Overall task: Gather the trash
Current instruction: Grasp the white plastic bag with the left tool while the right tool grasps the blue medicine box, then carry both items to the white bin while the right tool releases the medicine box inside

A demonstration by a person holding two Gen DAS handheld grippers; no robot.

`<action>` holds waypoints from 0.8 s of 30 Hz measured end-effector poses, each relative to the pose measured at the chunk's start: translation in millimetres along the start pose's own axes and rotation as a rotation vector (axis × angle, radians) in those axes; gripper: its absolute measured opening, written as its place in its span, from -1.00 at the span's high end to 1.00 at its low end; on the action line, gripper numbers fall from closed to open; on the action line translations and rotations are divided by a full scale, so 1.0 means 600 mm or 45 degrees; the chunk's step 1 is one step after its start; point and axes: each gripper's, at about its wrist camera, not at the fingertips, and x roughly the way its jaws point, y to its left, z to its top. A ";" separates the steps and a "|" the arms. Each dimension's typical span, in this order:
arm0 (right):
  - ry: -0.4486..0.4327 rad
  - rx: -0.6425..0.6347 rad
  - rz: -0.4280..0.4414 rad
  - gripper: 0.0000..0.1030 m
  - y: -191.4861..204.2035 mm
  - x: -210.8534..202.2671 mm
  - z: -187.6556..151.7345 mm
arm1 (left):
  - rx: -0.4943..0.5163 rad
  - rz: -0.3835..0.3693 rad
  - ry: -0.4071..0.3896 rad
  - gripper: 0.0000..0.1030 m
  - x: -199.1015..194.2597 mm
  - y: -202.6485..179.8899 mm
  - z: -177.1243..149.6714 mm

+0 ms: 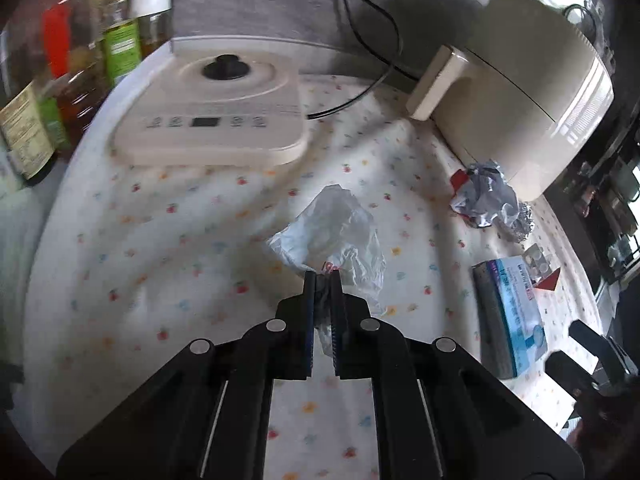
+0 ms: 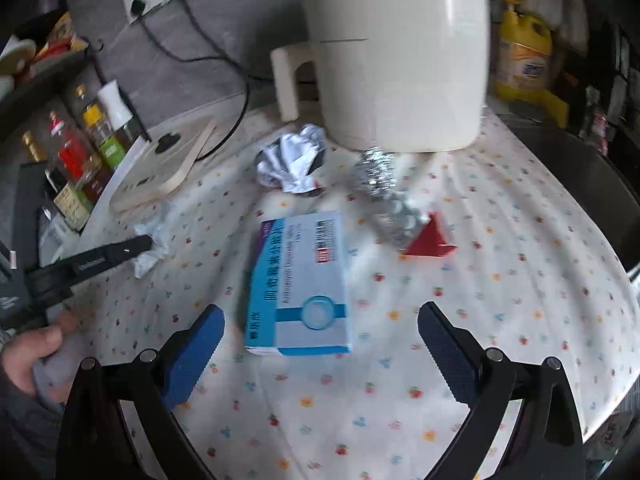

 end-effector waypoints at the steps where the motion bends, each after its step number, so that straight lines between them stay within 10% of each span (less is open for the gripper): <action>1: 0.001 -0.024 -0.007 -0.85 0.009 0.008 0.000 | -0.007 0.008 0.000 0.86 -0.005 0.006 -0.004; 8: 0.030 -0.068 -0.020 -0.81 0.031 0.044 0.000 | -0.015 0.047 -0.029 0.86 -0.048 0.023 -0.029; 10: 0.083 -0.111 -0.039 -0.24 0.039 0.060 -0.003 | -0.026 0.046 -0.038 0.86 -0.058 0.029 -0.036; 24: -0.003 -0.110 0.015 -0.21 0.021 -0.039 -0.042 | -0.010 0.027 -0.096 0.86 -0.127 -0.009 -0.095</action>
